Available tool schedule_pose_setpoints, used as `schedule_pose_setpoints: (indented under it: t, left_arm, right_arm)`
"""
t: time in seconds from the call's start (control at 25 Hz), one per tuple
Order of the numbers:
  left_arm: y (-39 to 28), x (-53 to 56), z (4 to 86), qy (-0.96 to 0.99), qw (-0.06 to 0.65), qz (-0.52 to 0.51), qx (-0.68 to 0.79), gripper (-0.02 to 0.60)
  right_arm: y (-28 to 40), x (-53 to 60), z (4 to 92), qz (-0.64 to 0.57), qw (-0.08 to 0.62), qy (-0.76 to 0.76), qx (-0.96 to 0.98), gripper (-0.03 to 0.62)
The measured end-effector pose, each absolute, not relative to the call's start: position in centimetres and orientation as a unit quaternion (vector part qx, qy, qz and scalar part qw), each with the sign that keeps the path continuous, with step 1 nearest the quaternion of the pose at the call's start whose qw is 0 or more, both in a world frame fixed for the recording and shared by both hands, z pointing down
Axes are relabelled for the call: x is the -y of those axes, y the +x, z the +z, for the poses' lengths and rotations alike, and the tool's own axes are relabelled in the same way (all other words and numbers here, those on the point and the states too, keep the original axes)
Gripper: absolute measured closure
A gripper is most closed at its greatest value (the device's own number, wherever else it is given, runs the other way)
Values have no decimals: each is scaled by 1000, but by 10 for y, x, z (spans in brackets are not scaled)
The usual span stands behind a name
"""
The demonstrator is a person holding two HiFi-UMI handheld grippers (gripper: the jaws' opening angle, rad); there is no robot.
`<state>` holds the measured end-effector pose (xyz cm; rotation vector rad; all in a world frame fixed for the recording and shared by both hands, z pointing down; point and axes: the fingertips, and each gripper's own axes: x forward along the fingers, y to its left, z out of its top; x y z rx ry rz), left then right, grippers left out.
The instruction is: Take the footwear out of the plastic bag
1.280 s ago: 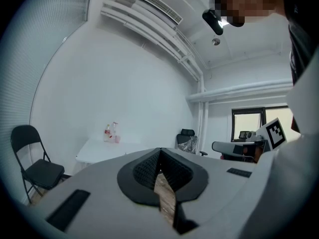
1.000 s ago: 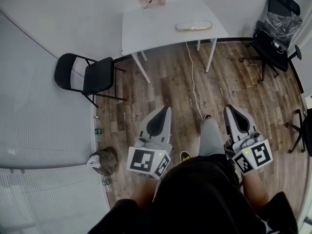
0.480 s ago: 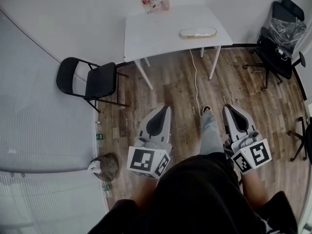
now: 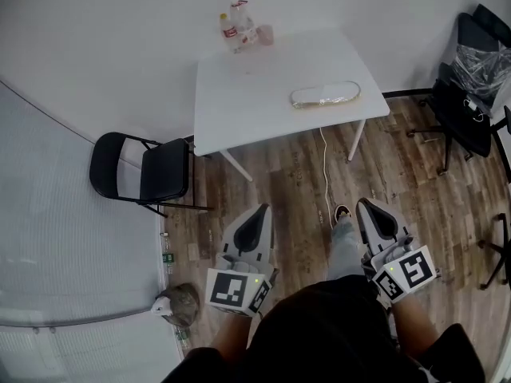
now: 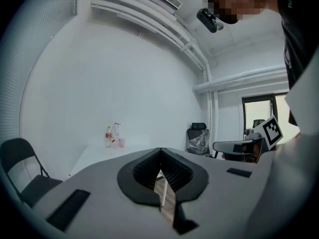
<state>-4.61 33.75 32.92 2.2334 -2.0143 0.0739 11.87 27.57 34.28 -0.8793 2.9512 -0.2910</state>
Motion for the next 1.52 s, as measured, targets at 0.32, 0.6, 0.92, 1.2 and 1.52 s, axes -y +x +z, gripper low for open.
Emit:
schedule_pose_setpoints:
  t: [0.32,0.6,0.92,1.2,1.52]
  left_arm:
    - [-44,-208,323,749,89,32,656,563]
    - [-40,-153,317,753,96,41,650,563]
    - [-42,-95,334,746,109,43,655,561]
    - [-36,-32,357,737,137,54,660,561]
    - [-35,36,363,719,147,89,673,561]
  right_arm:
    - [117,-151,345,-114,7,-280,-953,579]
    - [122,-95,346,-120,-6,-282,-952,580]
    - [124,-40,361,-121,-24,-276,-953,579]
    - [132,18,386,-144,-41,-264,-953,580]
    - [136,93,392,-156,-44,-241,-957,579]
